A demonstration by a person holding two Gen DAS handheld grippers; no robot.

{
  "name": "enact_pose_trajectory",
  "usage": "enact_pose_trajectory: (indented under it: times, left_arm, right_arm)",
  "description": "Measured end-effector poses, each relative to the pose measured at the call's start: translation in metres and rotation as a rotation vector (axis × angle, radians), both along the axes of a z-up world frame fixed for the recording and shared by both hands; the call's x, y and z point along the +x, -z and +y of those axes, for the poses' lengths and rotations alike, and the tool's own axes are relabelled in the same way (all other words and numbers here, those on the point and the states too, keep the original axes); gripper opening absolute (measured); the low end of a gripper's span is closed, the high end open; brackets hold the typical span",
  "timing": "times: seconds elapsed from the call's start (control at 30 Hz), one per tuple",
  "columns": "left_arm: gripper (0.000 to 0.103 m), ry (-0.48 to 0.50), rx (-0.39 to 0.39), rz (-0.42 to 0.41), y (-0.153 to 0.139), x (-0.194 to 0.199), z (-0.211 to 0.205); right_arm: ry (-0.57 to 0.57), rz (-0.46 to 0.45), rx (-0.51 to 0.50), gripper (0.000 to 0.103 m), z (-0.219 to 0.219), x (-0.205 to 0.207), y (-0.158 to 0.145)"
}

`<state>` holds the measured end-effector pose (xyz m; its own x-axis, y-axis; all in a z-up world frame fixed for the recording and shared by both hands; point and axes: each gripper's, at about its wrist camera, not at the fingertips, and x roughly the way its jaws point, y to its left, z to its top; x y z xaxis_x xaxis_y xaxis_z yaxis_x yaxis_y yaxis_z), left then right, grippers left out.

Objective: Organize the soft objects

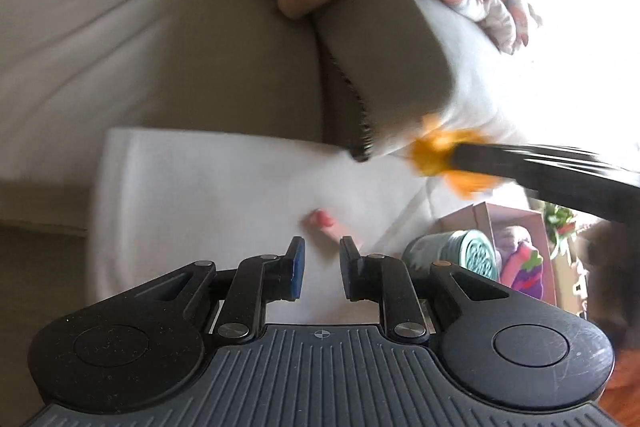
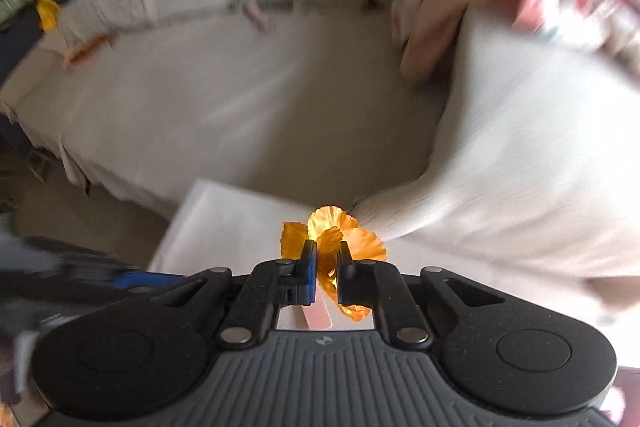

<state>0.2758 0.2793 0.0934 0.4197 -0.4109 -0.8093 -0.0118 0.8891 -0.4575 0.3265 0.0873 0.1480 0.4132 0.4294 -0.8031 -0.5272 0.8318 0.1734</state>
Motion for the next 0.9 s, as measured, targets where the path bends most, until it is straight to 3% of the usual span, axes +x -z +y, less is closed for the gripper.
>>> enact_pose_trajectory:
  times: [0.1, 0.2, 0.27, 0.33, 0.57, 0.77, 0.83, 0.9]
  left_arm:
    - [0.021, -0.001, 0.006, 0.113, 0.01, 0.033, -0.022]
    - [0.021, -0.023, 0.01, 0.272, 0.028, 0.059, -0.04]
    - [0.021, -0.045, 0.081, 0.337, 0.038, 0.067, -0.053]
    - [0.021, -0.068, 0.153, 0.358, 0.042, 0.072, -0.065]
    - [0.024, -0.193, 0.203, 0.389, 0.05, 0.079, -0.086]
    - [0.028, -0.19, 0.286, 0.39, 0.044, 0.078, -0.101]
    - [0.037, -0.19, 0.316, 0.394, 0.045, 0.079, -0.105]
    - [0.033, -0.188, 0.335, 0.403, 0.048, 0.077, -0.105]
  right_arm:
    - [0.014, -0.094, 0.005, 0.009, -0.029, -0.016, -0.025]
    - [0.032, -0.124, 0.016, 0.009, -0.062, -0.026, -0.026]
    - [0.045, -0.116, 0.042, 0.009, -0.084, -0.029, -0.023]
    - [0.059, -0.119, 0.064, 0.009, -0.101, -0.027, -0.019]
    - [0.1, -0.137, 0.1, 0.009, -0.135, -0.019, -0.001]
    - [0.113, -0.146, 0.134, 0.009, -0.152, -0.023, -0.001]
    - [0.119, -0.163, 0.146, 0.009, -0.155, -0.028, -0.006]
    - [0.119, -0.183, 0.155, 0.009, -0.157, -0.033, -0.012]
